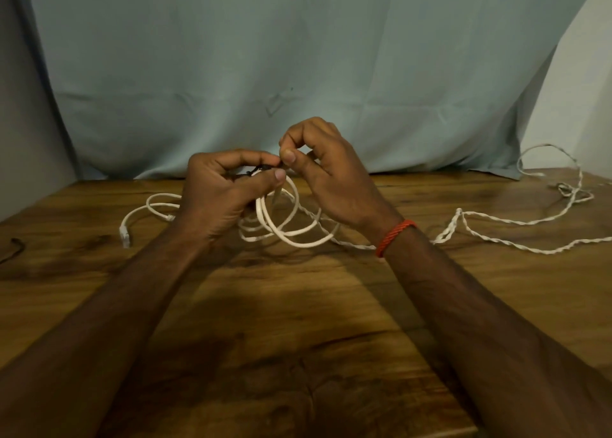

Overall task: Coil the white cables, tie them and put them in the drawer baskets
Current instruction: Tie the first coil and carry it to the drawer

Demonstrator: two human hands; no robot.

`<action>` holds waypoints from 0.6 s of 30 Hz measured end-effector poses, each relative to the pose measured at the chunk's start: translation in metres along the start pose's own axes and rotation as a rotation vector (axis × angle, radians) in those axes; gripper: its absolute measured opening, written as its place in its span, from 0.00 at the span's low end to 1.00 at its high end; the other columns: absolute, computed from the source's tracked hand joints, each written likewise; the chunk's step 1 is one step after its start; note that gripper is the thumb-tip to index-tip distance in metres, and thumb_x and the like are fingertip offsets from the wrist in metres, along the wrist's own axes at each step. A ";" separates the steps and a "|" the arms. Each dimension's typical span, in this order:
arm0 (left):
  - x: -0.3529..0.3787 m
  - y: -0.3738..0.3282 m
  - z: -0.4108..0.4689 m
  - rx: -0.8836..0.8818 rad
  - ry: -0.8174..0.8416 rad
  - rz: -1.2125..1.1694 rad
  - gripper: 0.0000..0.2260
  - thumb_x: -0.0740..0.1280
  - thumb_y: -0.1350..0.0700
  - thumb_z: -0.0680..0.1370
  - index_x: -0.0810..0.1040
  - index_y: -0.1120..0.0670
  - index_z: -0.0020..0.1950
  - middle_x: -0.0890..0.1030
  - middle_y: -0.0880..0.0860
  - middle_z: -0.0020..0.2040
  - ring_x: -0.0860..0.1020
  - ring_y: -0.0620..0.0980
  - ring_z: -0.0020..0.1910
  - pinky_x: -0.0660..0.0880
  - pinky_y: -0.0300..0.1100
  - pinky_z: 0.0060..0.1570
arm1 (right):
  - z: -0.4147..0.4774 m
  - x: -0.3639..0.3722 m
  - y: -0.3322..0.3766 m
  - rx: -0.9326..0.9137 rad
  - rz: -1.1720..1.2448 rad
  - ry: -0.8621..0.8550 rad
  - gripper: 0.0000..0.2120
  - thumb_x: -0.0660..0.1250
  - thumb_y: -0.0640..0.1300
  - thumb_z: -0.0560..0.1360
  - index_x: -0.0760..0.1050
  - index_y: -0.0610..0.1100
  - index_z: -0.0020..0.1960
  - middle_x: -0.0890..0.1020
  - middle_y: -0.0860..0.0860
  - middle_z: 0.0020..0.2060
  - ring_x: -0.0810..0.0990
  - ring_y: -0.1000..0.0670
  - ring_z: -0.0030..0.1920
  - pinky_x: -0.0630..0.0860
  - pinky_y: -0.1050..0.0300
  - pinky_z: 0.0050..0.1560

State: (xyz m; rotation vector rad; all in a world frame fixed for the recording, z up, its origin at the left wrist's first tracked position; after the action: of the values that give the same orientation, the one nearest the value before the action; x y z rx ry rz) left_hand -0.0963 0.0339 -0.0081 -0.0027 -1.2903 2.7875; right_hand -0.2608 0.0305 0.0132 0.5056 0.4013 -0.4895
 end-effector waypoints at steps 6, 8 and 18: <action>-0.004 -0.002 0.004 -0.020 0.025 -0.058 0.05 0.75 0.61 0.73 0.86 0.52 0.40 0.83 0.53 0.31 0.74 0.50 0.25 0.71 0.40 0.28 | 0.000 -0.007 0.011 0.025 0.158 -0.019 0.06 0.65 0.43 0.81 0.76 0.40 0.50 0.80 0.48 0.46 0.79 0.48 0.52 0.77 0.53 0.51; -0.003 0.000 0.004 -0.085 0.037 -0.164 0.01 0.74 0.61 0.73 0.85 0.55 0.41 0.78 0.53 0.27 0.69 0.48 0.22 0.65 0.37 0.24 | 0.002 -0.012 0.011 0.124 0.295 -0.082 0.06 0.65 0.46 0.82 0.75 0.42 0.53 0.82 0.45 0.50 0.81 0.48 0.55 0.79 0.49 0.54; -0.020 0.008 0.018 -0.262 0.061 -0.542 0.04 0.70 0.55 0.77 0.78 0.54 0.43 0.71 0.48 0.25 0.67 0.41 0.20 0.65 0.34 0.22 | -0.012 0.008 0.010 0.568 0.811 0.264 0.06 0.72 0.37 0.76 0.79 0.43 0.52 0.84 0.47 0.40 0.84 0.48 0.42 0.82 0.54 0.41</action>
State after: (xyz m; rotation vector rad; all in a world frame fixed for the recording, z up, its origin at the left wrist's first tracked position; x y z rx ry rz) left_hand -0.0777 0.0137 -0.0031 0.2117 -1.3800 2.1422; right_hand -0.2518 0.0420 0.0039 1.2217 0.2705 0.2730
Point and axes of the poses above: each hand's wrist, its own z-axis towards the middle knuckle, its own x-axis out of the palm, y = z × x, the point moved 1 cm from there along z, towards the middle knuckle
